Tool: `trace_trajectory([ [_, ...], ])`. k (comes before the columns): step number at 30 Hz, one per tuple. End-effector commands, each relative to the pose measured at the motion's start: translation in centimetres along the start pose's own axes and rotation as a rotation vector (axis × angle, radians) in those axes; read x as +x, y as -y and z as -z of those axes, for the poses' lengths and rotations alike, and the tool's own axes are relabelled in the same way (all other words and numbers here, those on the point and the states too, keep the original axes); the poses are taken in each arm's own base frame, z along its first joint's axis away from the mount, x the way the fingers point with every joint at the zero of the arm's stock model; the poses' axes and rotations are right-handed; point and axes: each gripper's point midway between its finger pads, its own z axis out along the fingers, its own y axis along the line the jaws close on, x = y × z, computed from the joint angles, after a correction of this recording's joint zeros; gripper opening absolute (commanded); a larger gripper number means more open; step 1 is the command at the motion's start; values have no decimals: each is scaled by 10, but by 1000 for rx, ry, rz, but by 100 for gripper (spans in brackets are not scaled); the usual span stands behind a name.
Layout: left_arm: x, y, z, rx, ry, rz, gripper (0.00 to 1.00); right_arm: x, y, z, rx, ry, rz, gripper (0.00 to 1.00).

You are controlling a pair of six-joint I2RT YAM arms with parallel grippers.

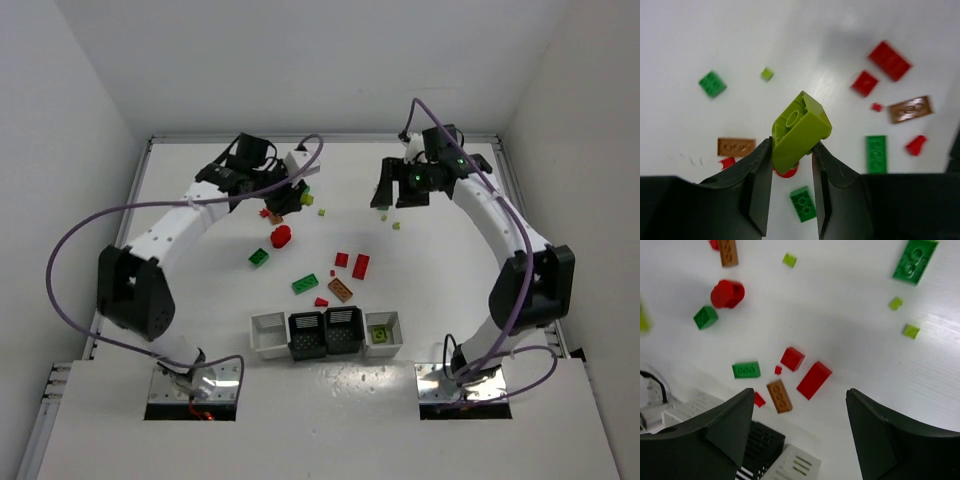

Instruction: Sort the legos into containers by color

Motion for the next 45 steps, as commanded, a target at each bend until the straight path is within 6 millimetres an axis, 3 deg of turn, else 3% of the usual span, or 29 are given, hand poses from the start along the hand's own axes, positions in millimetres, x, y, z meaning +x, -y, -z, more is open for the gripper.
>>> trace_trajectory([
  [1,-22,82,25,217,60,-93,7,-46,7,-6,-5,97,-47,74],
  [2,-27,98,34,247,74,-112,7,-58,9,-4,-14,115,-58,74],
  [3,-25,126,37,319,60,-137,7,-63,7,-9,-28,119,-65,74],
  [4,-21,149,40,394,63,-136,7,-64,19,-18,-16,103,-85,74],
  [6,-20,178,42,468,46,-137,7,-83,20,-22,-39,135,-75,74],
  [7,-20,203,44,528,45,-159,6,-88,26,-25,-34,140,-81,72],
  [10,-21,243,43,623,25,-190,6,-103,35,-46,-34,140,-71,71],
  [12,-24,253,36,632,9,-221,6,-113,49,-51,5,155,-55,68],
  [13,-25,265,34,650,1,-246,6,-107,58,-64,22,126,-71,68],
  [16,-32,284,22,676,-16,-274,6,-108,75,-77,52,118,-61,68],
  [23,-31,336,0,758,-79,-310,8,-104,97,-80,74,112,-74,68],
  [26,-27,343,-6,763,-101,-313,9,-96,103,-82,73,95,-91,68],
  [31,-27,346,-8,761,-109,-312,24,-84,107,-82,64,71,-102,68],
  [32,-28,346,-10,761,-109,-312,31,-84,107,-82,64,71,-102,68],
  [39,-33,339,-24,697,-129,-300,40,-83,106,-84,55,69,-102,68],
  [45,-38,337,-29,687,-111,-323,56,-83,107,-84,55,69,-93,68],
])
